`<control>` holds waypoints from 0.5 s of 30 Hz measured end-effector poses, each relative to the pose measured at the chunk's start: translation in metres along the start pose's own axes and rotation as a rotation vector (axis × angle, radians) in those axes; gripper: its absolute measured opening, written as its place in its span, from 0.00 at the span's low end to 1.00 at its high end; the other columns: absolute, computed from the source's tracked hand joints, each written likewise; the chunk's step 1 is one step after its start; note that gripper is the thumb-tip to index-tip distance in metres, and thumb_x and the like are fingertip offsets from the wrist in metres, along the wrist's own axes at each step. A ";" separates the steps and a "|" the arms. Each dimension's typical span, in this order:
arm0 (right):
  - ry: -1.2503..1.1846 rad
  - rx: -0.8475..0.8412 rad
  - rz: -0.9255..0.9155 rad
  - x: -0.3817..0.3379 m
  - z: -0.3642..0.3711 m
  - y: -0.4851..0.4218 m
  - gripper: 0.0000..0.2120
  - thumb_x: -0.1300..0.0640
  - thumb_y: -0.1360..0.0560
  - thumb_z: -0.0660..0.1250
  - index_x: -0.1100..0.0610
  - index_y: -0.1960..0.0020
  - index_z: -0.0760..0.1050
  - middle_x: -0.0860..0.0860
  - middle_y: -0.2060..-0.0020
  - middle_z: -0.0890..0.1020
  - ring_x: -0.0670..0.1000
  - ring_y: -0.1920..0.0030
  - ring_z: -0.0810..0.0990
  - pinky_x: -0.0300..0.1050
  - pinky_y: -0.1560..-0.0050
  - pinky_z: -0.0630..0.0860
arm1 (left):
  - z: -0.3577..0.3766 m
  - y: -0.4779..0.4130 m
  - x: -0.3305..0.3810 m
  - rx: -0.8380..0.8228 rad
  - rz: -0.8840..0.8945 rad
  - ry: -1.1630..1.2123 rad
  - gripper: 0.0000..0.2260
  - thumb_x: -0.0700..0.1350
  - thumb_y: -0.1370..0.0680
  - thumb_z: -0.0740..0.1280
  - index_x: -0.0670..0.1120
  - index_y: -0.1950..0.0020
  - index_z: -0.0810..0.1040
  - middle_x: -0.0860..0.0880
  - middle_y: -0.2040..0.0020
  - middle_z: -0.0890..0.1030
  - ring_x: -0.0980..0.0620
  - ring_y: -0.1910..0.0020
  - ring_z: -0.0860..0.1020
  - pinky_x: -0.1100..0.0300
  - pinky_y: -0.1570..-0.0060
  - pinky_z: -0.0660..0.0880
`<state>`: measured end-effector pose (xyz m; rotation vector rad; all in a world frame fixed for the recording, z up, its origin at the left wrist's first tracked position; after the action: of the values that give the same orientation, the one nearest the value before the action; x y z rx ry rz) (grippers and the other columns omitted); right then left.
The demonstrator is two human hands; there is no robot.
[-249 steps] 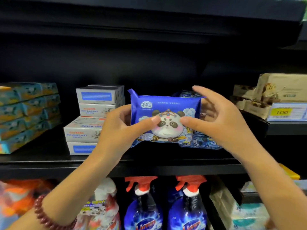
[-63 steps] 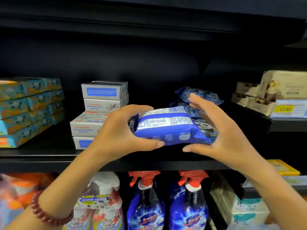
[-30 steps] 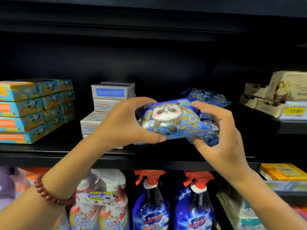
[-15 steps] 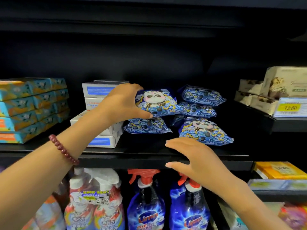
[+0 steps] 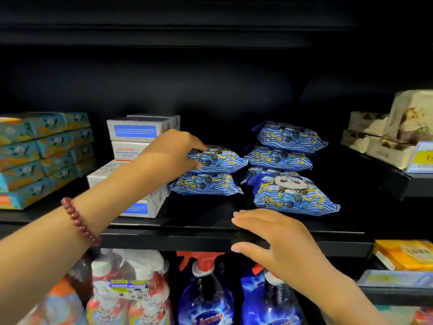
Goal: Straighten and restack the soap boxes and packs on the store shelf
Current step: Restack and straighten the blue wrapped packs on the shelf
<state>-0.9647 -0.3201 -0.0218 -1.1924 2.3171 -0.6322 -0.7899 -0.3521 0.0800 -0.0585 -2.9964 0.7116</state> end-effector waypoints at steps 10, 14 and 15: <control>-0.263 0.180 -0.032 -0.003 -0.039 -0.002 0.17 0.44 0.31 0.70 0.49 0.45 0.80 0.38 0.46 0.80 0.35 0.43 0.75 0.29 0.41 0.68 | -0.014 0.037 0.028 0.256 0.133 -0.084 0.17 0.43 0.24 0.69 0.48 0.35 0.77 0.49 0.36 0.77 0.46 0.38 0.76 0.53 0.43 0.73; -0.133 0.307 0.108 0.034 -0.081 -0.013 0.21 0.42 0.31 0.70 0.51 0.42 0.78 0.43 0.43 0.79 0.40 0.42 0.75 0.31 0.40 0.67 | 0.004 0.084 0.041 0.259 0.188 0.277 0.15 0.55 0.29 0.67 0.48 0.50 0.84 0.54 0.52 0.84 0.53 0.52 0.82 0.59 0.52 0.78; -0.016 0.198 0.176 0.047 -0.076 -0.017 0.26 0.41 0.31 0.67 0.51 0.37 0.75 0.43 0.38 0.76 0.42 0.37 0.72 0.33 0.36 0.64 | 0.018 0.090 0.041 0.186 0.156 0.335 0.17 0.58 0.29 0.65 0.50 0.49 0.84 0.56 0.52 0.84 0.56 0.51 0.81 0.60 0.50 0.77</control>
<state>-1.0229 -0.3536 0.0398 -0.8906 2.2546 -0.7639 -0.8296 -0.2776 0.0255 -0.3663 -2.6162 0.8920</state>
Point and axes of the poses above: each hand's wrist, its own y-axis away from the middle knuckle, its own z-axis out of the palm, x = y × z, the point moved 8 cm from there along -y, towards the middle knuckle
